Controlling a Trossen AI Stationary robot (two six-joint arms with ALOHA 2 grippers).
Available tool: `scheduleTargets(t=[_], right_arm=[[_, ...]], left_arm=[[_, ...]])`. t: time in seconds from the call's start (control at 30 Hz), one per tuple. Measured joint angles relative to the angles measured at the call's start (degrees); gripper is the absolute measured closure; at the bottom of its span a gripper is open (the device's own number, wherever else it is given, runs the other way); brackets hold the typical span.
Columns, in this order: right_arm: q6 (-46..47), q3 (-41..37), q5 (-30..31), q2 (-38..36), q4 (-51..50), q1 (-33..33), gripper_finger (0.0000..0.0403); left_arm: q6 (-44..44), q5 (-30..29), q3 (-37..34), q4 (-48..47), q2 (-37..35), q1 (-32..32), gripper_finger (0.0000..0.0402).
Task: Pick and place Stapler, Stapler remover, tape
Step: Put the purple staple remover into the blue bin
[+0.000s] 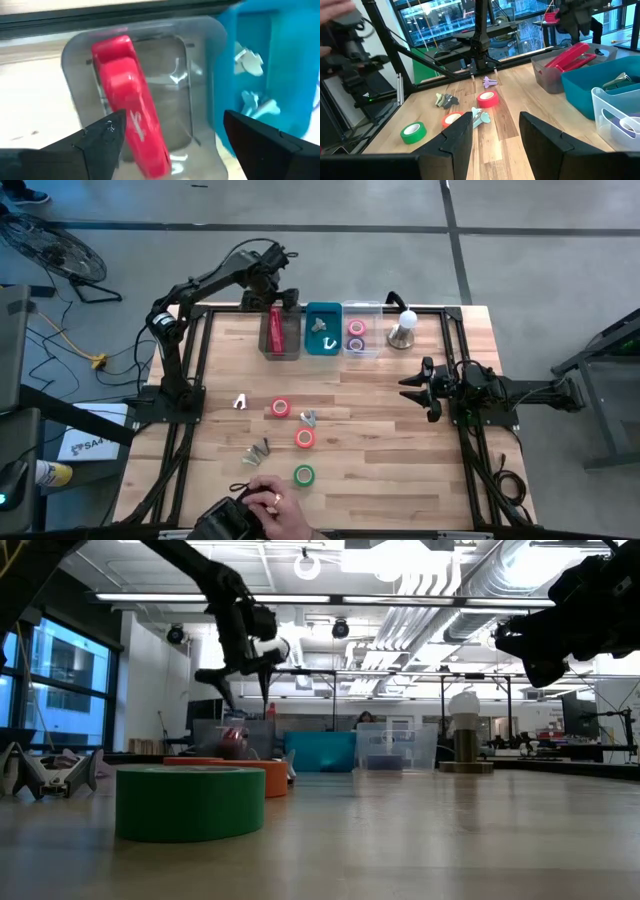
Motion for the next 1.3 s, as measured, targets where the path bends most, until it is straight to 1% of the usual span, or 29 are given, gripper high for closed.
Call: scheduleTargets(t=[0.1,0.2,0.33,0.5,0.67,0.9,1.03,1.17,1.3], right_arm=[[0.0,0.0,0.0,0.0,0.0,0.0,0.0249],[0.0,0.0,0.0,0.0,0.0,0.0,0.0249],[0.0,0.0,0.0,0.0,0.0,0.0,0.0249],[0.0,0.0,0.0,0.0,0.0,0.0,0.0249],[0.0,0.0,0.0,0.0,0.0,0.0,0.0249],[0.0,0.0,0.0,0.0,0.0,0.0,0.0249],[0.0,0.0,0.0,0.0,0.0,0.0,0.0249],[0.0,0.0,0.0,0.0,0.0,0.0,0.0249],[0.0,0.0,0.0,0.0,0.0,0.0,0.0249]], left_arm=[[1.4,-0.2,2.7,-3.6,-0.5,-1.2,0.0091],[2.3,-1.4,3.3,-6.8,-2.4,-2.9,0.0106],[2.3,-5.3,3.3,-12.3,-5.5,-5.1,0.0125],[-0.2,-9.4,3.3,-20.4,-9.2,-8.0,0.0141],[-5.0,-12.6,3.2,-28.7,-11.8,-10.8,0.0145],[-9.2,-13.0,3.1,-28.4,-13.5,-13.7,0.0145],[-11.2,-11.4,-1.1,-28.3,-14.9,-14.6,0.0145],[-14.6,-7.6,-10.3,-28.2,-18.0,-15.9,0.0145],[-19.4,-4.9,-18.0,-27.8,-20.9,-17.9,0.0145]])
